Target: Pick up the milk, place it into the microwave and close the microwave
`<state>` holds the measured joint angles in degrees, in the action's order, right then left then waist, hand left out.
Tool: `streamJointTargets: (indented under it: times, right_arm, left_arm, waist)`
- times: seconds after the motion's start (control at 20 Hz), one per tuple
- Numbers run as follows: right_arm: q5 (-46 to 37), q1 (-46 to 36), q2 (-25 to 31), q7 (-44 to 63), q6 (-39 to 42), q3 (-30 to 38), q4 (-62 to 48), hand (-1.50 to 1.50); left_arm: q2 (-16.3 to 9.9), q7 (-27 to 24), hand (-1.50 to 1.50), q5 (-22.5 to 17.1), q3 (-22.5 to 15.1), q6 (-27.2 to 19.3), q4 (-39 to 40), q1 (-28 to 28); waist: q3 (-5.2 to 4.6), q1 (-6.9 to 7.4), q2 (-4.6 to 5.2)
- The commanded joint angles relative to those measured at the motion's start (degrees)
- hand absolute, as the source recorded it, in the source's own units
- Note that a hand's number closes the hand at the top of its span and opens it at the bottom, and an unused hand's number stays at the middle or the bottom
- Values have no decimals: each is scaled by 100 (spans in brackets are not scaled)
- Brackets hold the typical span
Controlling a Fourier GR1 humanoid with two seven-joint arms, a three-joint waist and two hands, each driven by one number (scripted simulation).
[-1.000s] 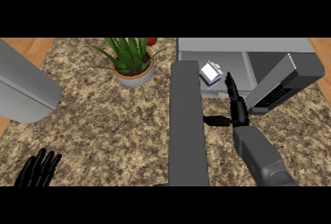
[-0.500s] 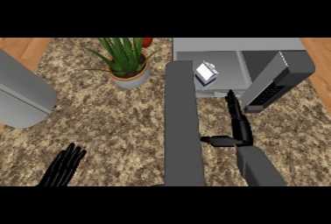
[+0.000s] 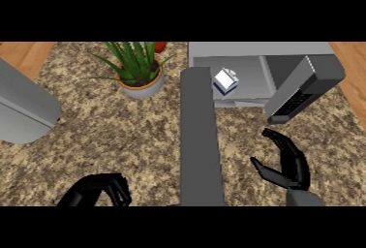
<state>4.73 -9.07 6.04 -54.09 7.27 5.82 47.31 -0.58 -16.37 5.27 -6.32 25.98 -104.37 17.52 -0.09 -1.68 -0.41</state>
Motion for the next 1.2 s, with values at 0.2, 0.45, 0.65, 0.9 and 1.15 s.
streamJointTargets:
  times: [0.2, 0.45, 0.65, 0.9, 1.15]
  right_arm:
    - [766, 1381, 356, 760, 628, 174, 1993, -150]
    - [999, 1923, 692, 1056, 809, 376, 2787, -150]
    - [762, 1859, 799, 917, 680, 435, 2763, -150]
    - [959, 1717, 825, 1343, 690, 478, 3279, -150]
    - [1290, 1847, 1017, 1683, 989, 547, 3884, -150]
  left_arm:
    - [56, 60, 150, 810, -547, -829, 1073, -1322]
    - [57, 333, 150, 670, -1312, -1584, 1877, -2307]
    - [57, 316, 150, 854, -2038, -2207, 2504, -3103]
    - [56, 281, 150, 368, -3133, -3006, 3659, -3840]
    - [56, 793, 150, -743, -3881, -3973, 4472, -4728]
  waist:
    - [3, 44, 34]
    - [4, 19, 41]
    - [7, 38, 50]
    - [5, 4, 58]
    - [0, -171, 83]
